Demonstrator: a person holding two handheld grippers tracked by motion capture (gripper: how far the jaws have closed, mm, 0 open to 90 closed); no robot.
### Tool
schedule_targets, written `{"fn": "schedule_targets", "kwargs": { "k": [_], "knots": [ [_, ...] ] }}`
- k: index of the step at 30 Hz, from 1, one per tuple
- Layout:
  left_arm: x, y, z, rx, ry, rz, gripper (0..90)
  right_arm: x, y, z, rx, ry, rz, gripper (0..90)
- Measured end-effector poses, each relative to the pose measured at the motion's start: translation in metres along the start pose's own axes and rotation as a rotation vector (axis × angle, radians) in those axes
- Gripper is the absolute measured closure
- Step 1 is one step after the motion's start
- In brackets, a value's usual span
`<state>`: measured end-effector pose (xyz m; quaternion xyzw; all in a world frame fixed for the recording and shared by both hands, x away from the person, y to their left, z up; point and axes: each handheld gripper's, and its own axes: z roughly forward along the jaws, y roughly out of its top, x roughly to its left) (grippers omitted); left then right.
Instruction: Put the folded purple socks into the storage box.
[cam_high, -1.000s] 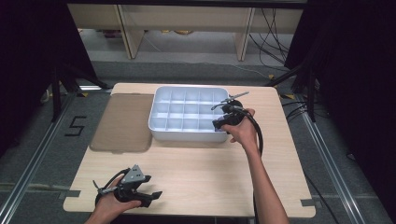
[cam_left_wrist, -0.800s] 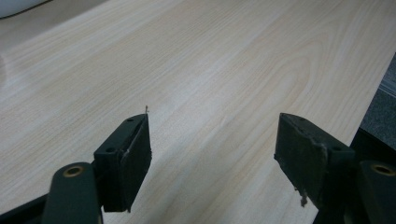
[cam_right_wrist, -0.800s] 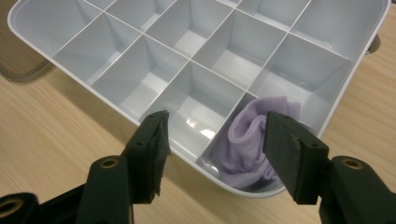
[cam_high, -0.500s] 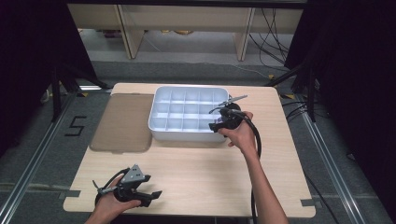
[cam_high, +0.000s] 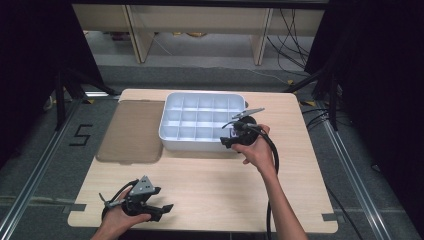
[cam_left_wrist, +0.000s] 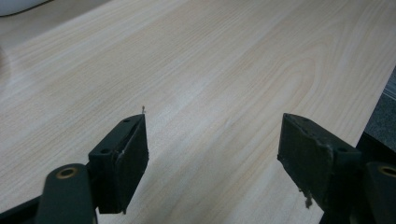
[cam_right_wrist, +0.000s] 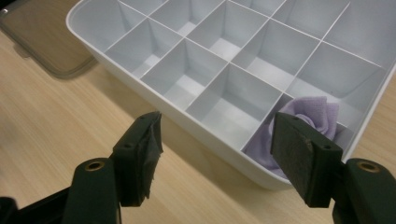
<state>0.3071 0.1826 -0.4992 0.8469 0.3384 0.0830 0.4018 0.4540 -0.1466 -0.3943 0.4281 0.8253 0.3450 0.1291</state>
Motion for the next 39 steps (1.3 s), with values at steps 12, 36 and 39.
{"fn": "schedule_targets", "kwargs": {
  "k": [12, 36, 39],
  "knots": [
    [0.002, -0.001, 0.001, 0.008, -0.002, -0.001, 20.6, 0.010, -0.009, -0.004, -0.060, 0.027, -0.017, 33.4],
    [0.003, -0.001, 0.002, 0.007, 0.014, 0.012, 18.5, 0.036, -0.022, -0.004, -0.082, 0.084, -0.020, 30.2],
    [0.000, -0.002, 0.002, -0.007, 0.000, -0.001, 18.4, 0.037, -0.023, -0.002, -0.085, 0.073, -0.038, 29.9]
  ]
}}
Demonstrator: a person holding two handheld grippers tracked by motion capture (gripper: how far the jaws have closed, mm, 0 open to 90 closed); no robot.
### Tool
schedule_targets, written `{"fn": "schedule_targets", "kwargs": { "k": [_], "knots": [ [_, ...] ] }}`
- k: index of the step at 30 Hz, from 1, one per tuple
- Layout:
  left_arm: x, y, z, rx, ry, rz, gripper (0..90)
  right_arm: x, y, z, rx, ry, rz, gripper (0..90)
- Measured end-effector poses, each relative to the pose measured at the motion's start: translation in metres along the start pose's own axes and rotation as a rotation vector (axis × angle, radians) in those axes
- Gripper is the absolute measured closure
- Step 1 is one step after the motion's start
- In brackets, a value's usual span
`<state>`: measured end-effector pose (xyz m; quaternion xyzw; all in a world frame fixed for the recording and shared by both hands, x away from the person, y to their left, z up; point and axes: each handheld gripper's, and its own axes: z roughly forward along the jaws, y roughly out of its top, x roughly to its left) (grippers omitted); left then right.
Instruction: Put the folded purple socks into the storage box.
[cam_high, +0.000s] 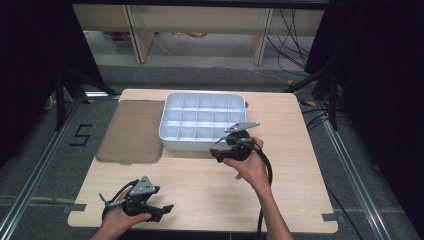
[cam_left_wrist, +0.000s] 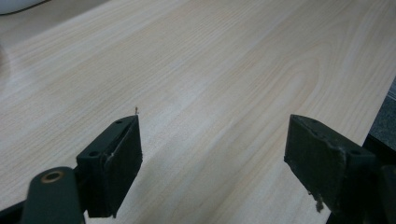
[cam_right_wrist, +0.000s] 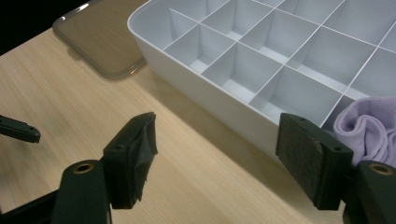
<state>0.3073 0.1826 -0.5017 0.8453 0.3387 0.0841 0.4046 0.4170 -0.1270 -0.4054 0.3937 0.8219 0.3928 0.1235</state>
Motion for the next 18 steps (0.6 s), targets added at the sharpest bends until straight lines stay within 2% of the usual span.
{"fn": "schedule_targets", "kwargs": {
  "k": [2, 3, 4, 5, 6, 7, 8, 10, 11, 12, 13, 15, 16, 17, 18],
  "knots": [
    [0.001, 0.000, -0.001, 0.009, 0.005, 0.013, 18.4, 0.001, -0.002, 0.002, 0.004, 0.005, -0.014, 29.9],
    [0.002, 0.000, -0.001, 0.009, 0.005, 0.019, 18.5, 0.003, -0.002, 0.002, 0.001, 0.006, -0.001, 29.8],
    [0.001, 0.000, -0.001, 0.007, 0.006, 0.010, 18.5, 0.004, -0.003, 0.003, 0.008, 0.013, -0.009, 29.6],
    [0.001, 0.000, -0.001, 0.001, 0.007, -0.006, 18.4, 0.006, -0.005, 0.005, -0.015, 0.009, -0.011, 29.6],
    [0.001, 0.000, -0.001, -0.012, 0.011, -0.003, 18.4, 0.005, -0.004, 0.004, 0.006, 0.018, -0.018, 29.4],
    [0.003, 0.000, -0.003, 0.001, 0.013, 0.006, 18.4, 0.007, -0.006, 0.005, 0.002, 0.016, -0.016, 29.0],
    [0.002, 0.000, -0.002, -0.003, 0.016, -0.012, 18.5, 0.008, -0.007, 0.006, 0.004, 0.017, -0.011, 28.5],
    [0.001, 0.000, -0.002, -0.011, 0.010, -0.021, 18.5, 0.010, -0.009, 0.007, 0.004, 0.015, -0.018, 27.7],
    [0.002, 0.000, -0.003, -0.005, 0.014, -0.008, 18.4, 0.010, -0.009, 0.006, 0.025, 0.014, -0.037, 27.4],
    [0.002, 0.000, -0.003, -0.006, 0.009, 0.006, 18.4, 0.011, -0.010, 0.007, 0.009, 0.006, -0.037, 27.3],
    [0.001, 0.000, -0.003, -0.006, 0.010, 0.003, 18.4, 0.013, -0.010, 0.005, 0.013, 0.020, -0.022, 27.3],
    [0.002, 0.000, -0.003, -0.006, 0.009, 0.006, 18.5, 0.015, -0.014, 0.007, -0.006, 0.016, -0.035, 27.1],
    [0.002, 0.000, -0.003, -0.005, 0.010, 0.007, 18.5, 0.016, -0.014, 0.005, 0.021, 0.026, -0.026, 26.9],
    [0.002, 0.000, -0.002, -0.005, 0.011, 0.006, 18.5, 0.016, -0.016, 0.007, -0.006, 0.020, -0.037, 26.8],
    [0.002, 0.000, -0.003, -0.005, 0.011, 0.006, 18.4, 0.017, -0.018, 0.006, 0.008, 0.028, -0.037, 26.5]
  ]
}}
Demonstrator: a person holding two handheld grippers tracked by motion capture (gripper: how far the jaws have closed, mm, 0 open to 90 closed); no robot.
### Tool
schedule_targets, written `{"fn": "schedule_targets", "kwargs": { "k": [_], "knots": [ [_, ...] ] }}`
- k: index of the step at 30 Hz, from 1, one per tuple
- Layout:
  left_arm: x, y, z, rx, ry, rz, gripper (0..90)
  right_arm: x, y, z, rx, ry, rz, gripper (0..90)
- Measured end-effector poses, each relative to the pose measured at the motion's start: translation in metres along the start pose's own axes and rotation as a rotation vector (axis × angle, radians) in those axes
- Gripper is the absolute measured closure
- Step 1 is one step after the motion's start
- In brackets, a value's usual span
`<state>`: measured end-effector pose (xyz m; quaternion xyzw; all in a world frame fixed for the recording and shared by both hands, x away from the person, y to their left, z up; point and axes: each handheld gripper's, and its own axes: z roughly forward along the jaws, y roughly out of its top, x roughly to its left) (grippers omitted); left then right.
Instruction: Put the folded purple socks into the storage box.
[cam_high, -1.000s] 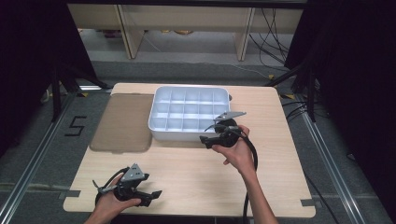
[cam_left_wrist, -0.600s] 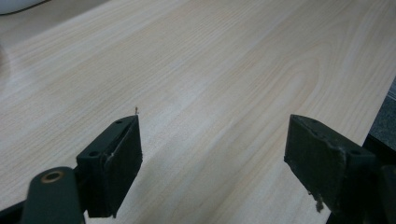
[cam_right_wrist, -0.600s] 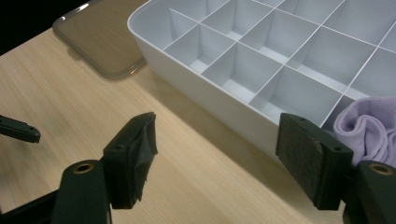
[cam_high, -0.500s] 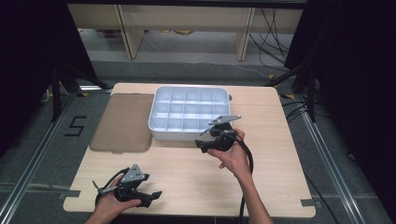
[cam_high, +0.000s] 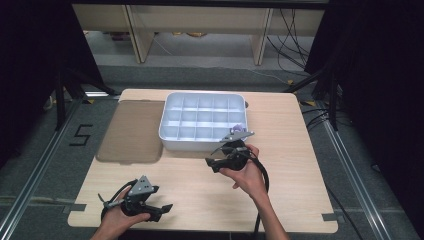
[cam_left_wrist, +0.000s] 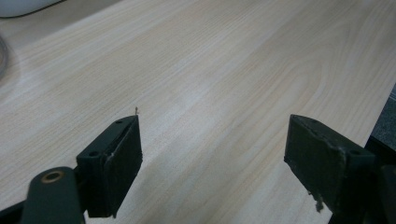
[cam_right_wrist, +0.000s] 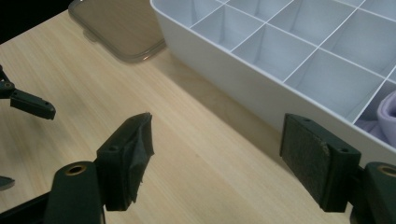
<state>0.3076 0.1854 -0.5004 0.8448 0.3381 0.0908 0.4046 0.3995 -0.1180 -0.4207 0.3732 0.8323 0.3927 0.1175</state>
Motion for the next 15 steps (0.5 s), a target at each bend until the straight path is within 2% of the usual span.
{"fn": "schedule_targets", "kwargs": {
  "k": [2, 3, 4, 5, 6, 8, 9, 10, 11, 15],
  "knots": [
    [0.000, 0.000, 0.000, -0.001, 0.000, 0.000, 18.4, 0.002, -0.002, -0.002, 0.013, 0.004, 0.013, 25.9],
    [0.000, 0.000, 0.000, -0.001, 0.000, 0.000, 18.5, 0.002, -0.004, 0.000, -0.003, -0.002, 0.003, 24.0],
    [0.000, 0.000, 0.000, -0.001, 0.001, 0.001, 18.5, 0.002, -0.004, -0.001, 0.023, -0.006, -0.005, 21.7],
    [0.000, 0.000, 0.000, -0.001, 0.002, 0.002, 18.5, 0.004, -0.005, 0.000, 0.023, -0.007, 0.015, 21.3],
    [0.001, 0.000, 0.000, 0.012, 0.008, 0.016, 18.5, 0.004, -0.006, 0.001, 0.024, -0.004, 0.010, 21.7],
    [0.000, 0.000, 0.000, 0.005, 0.002, 0.008, 18.5, 0.006, -0.007, 0.002, 0.029, 0.000, 0.014, 21.4],
    [-0.001, 0.000, 0.001, -0.001, -0.003, 0.000, 18.5, 0.006, -0.008, 0.003, 0.014, -0.003, 0.011, 20.9],
    [-0.001, 0.000, 0.001, 0.000, -0.003, 0.001, 18.5, 0.007, -0.008, 0.003, 0.033, -0.004, 0.010, 20.5],
    [-0.001, 0.000, 0.001, 0.000, -0.002, 0.001, 18.5, 0.008, -0.010, 0.004, 0.020, -0.005, 0.008, 20.4],
    [-0.002, 0.000, 0.000, -0.002, -0.001, -0.005, 18.5, 0.011, -0.011, 0.003, 0.043, 0.003, 0.010, 19.4]
  ]
}}
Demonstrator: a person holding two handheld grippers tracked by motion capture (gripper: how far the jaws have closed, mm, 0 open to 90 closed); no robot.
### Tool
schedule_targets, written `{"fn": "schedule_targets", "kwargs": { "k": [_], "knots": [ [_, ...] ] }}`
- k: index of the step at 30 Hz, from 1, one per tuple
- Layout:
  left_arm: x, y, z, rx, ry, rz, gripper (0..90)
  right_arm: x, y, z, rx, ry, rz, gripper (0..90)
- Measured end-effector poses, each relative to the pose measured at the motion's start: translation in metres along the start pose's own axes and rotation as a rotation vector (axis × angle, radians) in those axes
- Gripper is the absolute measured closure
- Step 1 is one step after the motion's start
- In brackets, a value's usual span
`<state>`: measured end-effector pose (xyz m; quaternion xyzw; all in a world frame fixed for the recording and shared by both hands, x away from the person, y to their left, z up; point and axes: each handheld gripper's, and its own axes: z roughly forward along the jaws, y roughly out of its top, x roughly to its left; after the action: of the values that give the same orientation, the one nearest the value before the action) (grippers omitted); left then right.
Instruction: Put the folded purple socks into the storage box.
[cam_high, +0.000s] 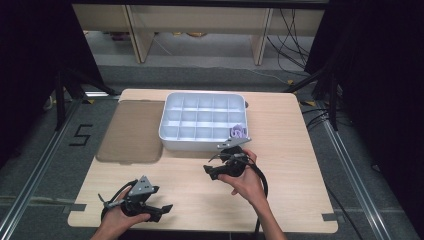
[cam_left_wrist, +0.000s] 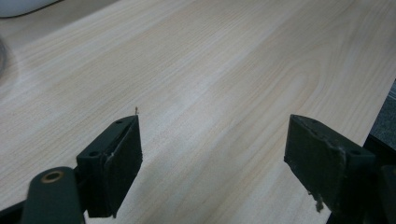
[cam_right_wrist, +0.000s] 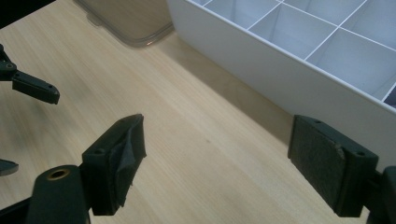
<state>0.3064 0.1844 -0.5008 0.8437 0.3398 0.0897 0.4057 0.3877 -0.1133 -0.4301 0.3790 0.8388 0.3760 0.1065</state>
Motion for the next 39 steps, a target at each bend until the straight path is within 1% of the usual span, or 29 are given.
{"fn": "schedule_targets", "kwargs": {
  "k": [1, 2, 3, 4, 5, 6, 7, 9, 11, 12, 15, 16, 18, 19, 21, 22, 23, 24, 25, 26, 27, 28, 29, 31, 33, 34, 35, 38, 39],
  "knots": [
    [0.000, 0.000, 0.001, 0.006, -0.002, -0.011, 18.5, 0.000, -0.001, 0.001, -0.013, -0.008, -0.009, 19.4],
    [0.000, 0.000, 0.000, 0.018, 0.007, 0.012, 18.5, 0.000, -0.001, 0.000, 0.000, -0.005, -0.014, 19.4],
    [0.000, 0.000, 0.001, 0.013, -0.001, 0.015, 18.5, 0.002, -0.002, 0.001, -0.014, -0.005, 0.002, 19.4],
    [0.001, 0.000, 0.000, 0.021, 0.003, 0.027, 18.5, 0.002, -0.003, 0.002, -0.021, -0.011, -0.014, 19.4],
    [0.001, 0.000, 0.000, 0.019, 0.007, 0.021, 18.5, 0.003, -0.003, 0.000, 0.001, -0.002, -0.003, 19.3],
    [0.001, 0.000, 0.000, 0.014, 0.004, 0.020, 18.5, 0.004, -0.004, 0.000, 0.005, -0.011, -0.010, 19.3],
    [0.000, 0.000, 0.001, 0.005, -0.002, 0.009, 18.5, 0.004, -0.005, 0.001, -0.011, -0.012, -0.018, 19.4],
    [0.000, 0.000, 0.001, 0.006, -0.001, 0.008, 18.5, 0.006, -0.006, 0.000, -0.005, -0.007, -0.016, 19.4],
    [0.000, 0.000, 0.000, 0.007, -0.002, 0.011, 18.5, 0.007, -0.008, 0.001, 0.001, -0.007, -0.022, 19.4],
    [0.000, 0.000, 0.001, 0.007, -0.002, 0.011, 18.5, 0.008, -0.009, 0.001, 0.006, -0.004, -0.011, 19.4],
    [0.000, 0.000, 0.001, 0.008, -0.003, 0.010, 18.5, 0.010, -0.013, 0.004, -0.016, -0.010, -0.011, 19.4],
    [0.000, 0.000, 0.001, 0.008, -0.002, 0.010, 18.5, 0.008, -0.013, 0.002, 0.012, -0.004, -0.024, 19.4],
    [0.000, 0.000, 0.001, 0.007, -0.002, 0.009, 18.5, 0.010, -0.015, 0.002, 0.009, 0.000, -0.001, 19.3],
    [0.001, 0.000, 0.000, 0.015, -0.001, 0.018, 18.5, 0.009, -0.016, 0.003, 0.001, -0.007, -0.016, 19.3],
    [0.001, 0.000, 0.000, 0.015, 0.001, 0.019, 18.5, 0.009, -0.017, 0.001, 0.014, -0.005, -0.021, 19.3],
    [0.001, 0.000, 0.000, 0.016, 0.000, 0.019, 18.5, 0.011, -0.017, 0.001, 0.019, 0.000, 0.000, 19.3],
    [0.001, 0.000, 0.000, 0.016, 0.000, 0.019, 18.7, 0.011, -0.019, 0.002, 0.004, -0.002, -0.007, 19.3],
    [0.001, 0.000, 0.000, 0.016, 0.001, 0.020, 18.7, 0.011, -0.019, 0.001, 0.009, 0.001, -0.009, 19.3],
    [0.001, 0.000, 0.000, 0.016, 0.001, 0.019, 18.8, 0.012, -0.021, 0.003, -0.010, -0.007, -0.019, 19.4],
    [0.001, 0.000, 0.000, 0.016, 0.001, 0.019, 18.7, 0.013, -0.021, 0.001, 0.008, 0.003, -0.005, 19.4],
    [0.001, 0.000, 0.000, 0.016, 0.001, 0.019, 18.7, 0.012, -0.022, 0.000, 0.018, 0.002, -0.008, 19.3],
    [0.001, 0.000, 0.000, 0.016, 0.002, 0.019, 18.8, 0.014, -0.024, 0.002, 0.000, 0.001, -0.002, 19.4],
    [0.001, 0.000, 0.000, 0.016, 0.002, 0.019, 18.8, 0.013, -0.024, 0.001, 0.016, -0.002, -0.018, 19.4],
    [0.001, 0.000, 0.000, 0.016, 0.000, 0.022, 18.8, 0.014, -0.027, 0.003, -0.003, -0.002, -0.008, 19.4],
    [0.000, 0.000, 0.001, 0.009, -0.001, 0.012, 18.8, 0.013, -0.028, 0.002, 0.023, 0.005, -0.014, 19.5],
    [0.001, 0.000, 0.000, 0.016, 0.002, 0.023, 18.8, 0.015, -0.029, 0.004, 0.006, 0.006, 0.005, 19.5],
    [0.001, 0.000, 0.000, 0.016, 0.002, 0.022, 18.8, 0.013, -0.030, 0.003, 0.031, 0.003, -0.009, 19.5],
    [0.000, 0.000, 0.001, 0.008, 0.000, 0.014, 18.8, 0.012, -0.032, 0.004, 0.025, 0.003, -0.017, 19.5],
    [0.000, 0.000, 0.001, 0.010, -0.001, 0.016, 18.8, 0.011, -0.032, 0.004, 0.016, 0.004, -0.046, 19.5]
  ]
}}
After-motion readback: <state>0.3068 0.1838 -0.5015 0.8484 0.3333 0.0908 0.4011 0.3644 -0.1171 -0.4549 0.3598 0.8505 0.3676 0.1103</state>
